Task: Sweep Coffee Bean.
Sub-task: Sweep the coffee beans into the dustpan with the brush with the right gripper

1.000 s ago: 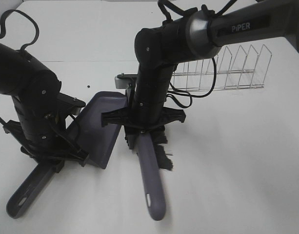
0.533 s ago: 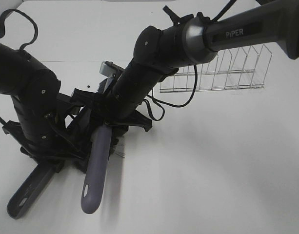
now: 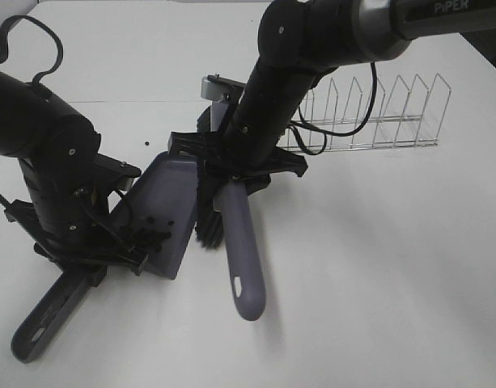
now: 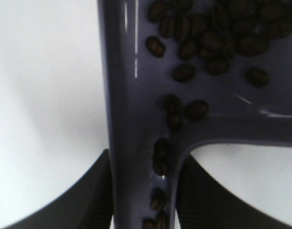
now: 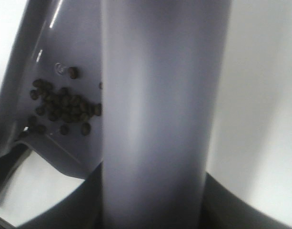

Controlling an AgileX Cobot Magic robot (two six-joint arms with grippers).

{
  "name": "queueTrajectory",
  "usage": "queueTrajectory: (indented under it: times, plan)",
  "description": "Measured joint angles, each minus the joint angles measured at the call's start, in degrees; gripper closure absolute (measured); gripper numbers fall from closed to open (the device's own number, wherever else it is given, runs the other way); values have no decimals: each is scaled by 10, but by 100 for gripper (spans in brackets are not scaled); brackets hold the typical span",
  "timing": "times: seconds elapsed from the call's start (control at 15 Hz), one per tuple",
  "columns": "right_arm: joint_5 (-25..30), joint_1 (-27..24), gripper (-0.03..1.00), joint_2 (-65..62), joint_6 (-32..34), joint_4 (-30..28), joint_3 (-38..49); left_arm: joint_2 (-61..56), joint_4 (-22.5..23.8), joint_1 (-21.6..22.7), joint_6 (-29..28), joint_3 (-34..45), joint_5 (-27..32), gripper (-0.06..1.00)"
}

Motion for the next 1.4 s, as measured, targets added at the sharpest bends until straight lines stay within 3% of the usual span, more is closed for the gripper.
queueTrajectory:
  times: [0.27,0.6,0.73,0.87,1.0,1.13,1.4]
  plan:
    - [51,0,68,-45,22,-100,0,0,0,0,1,0,-1,63]
    - [179,1,68,-53,58,-334,0,0,0,0,1,0,-1,63]
    - [212,1,68,-46,58,-388,0,0,0,0,1,0,-1,63]
    - [205,1,68,-26,57,-376,0,0,0,0,1,0,-1,63]
    - [178,2,68,18,48,-294,-2,0,-1,0,1,0,-1,63]
    - [167,11,68,30,37,-265,-15,0,-1,0,1,0,-1,63]
    - [168,74,68,84,11,-230,-104,0,-1,0,2,0,-1,63]
